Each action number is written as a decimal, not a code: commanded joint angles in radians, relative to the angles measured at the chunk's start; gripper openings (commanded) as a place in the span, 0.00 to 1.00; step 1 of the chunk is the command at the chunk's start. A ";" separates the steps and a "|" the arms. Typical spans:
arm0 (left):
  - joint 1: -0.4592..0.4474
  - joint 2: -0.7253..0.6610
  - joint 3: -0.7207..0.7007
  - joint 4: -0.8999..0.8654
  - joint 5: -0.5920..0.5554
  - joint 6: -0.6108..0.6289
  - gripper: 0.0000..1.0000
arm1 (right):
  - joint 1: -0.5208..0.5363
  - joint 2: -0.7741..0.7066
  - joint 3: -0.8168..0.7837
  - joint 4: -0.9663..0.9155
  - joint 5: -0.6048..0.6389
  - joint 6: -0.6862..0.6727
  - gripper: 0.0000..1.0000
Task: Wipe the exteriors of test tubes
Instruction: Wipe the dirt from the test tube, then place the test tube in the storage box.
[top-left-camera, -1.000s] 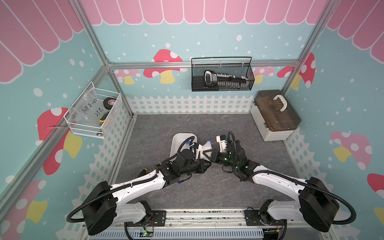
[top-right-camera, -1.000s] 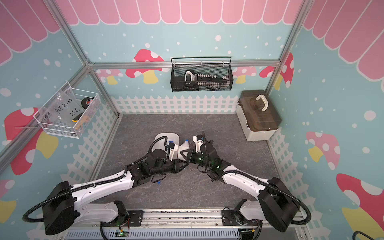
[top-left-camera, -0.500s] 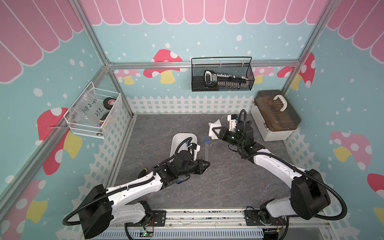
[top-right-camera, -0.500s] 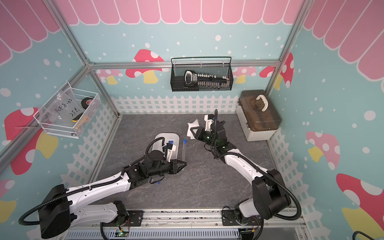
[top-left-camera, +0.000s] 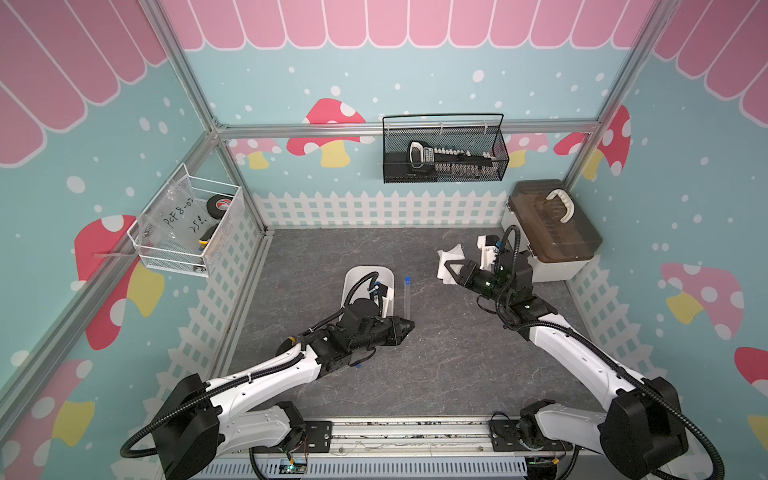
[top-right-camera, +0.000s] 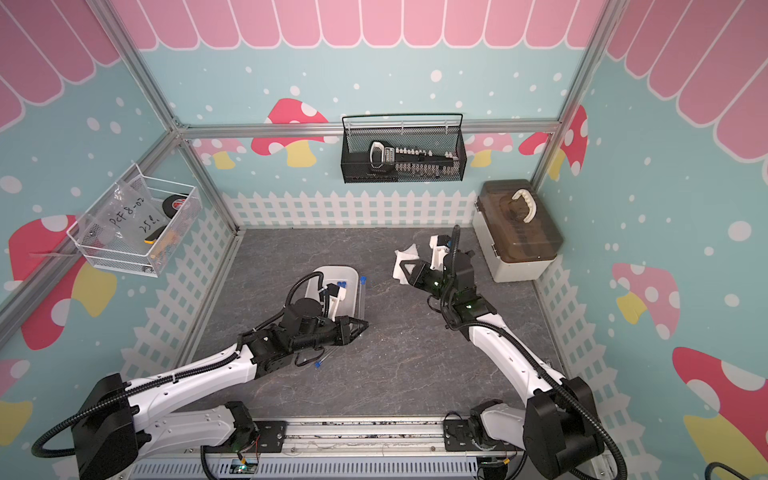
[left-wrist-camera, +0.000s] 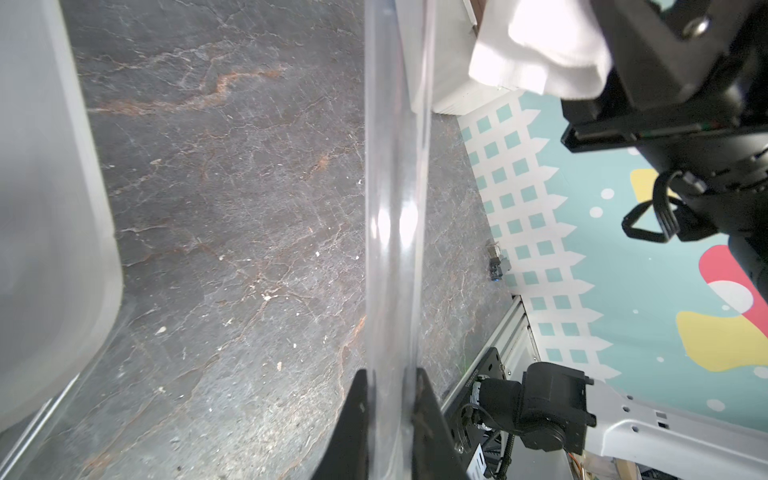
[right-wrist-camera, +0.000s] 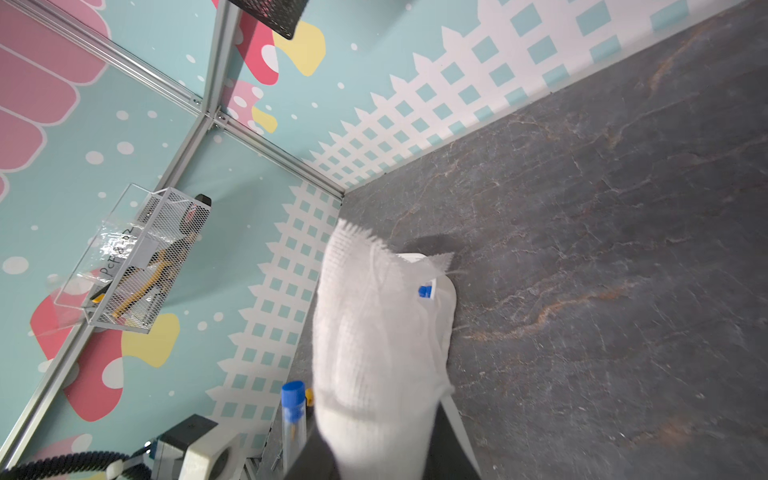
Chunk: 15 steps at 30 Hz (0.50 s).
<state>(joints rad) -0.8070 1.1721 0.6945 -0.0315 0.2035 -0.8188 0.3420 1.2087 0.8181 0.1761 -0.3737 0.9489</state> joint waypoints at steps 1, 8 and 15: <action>0.070 -0.014 0.022 -0.107 0.005 0.044 0.12 | -0.011 -0.055 -0.043 -0.044 0.001 -0.007 0.21; 0.278 0.026 0.099 -0.304 0.042 0.207 0.13 | -0.018 -0.156 -0.129 -0.089 0.024 0.002 0.21; 0.392 0.157 0.171 -0.467 -0.039 0.334 0.13 | -0.020 -0.213 -0.172 -0.107 0.035 0.013 0.21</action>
<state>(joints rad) -0.4202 1.2873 0.8196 -0.3653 0.2157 -0.5827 0.3267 1.0199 0.6605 0.0834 -0.3546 0.9546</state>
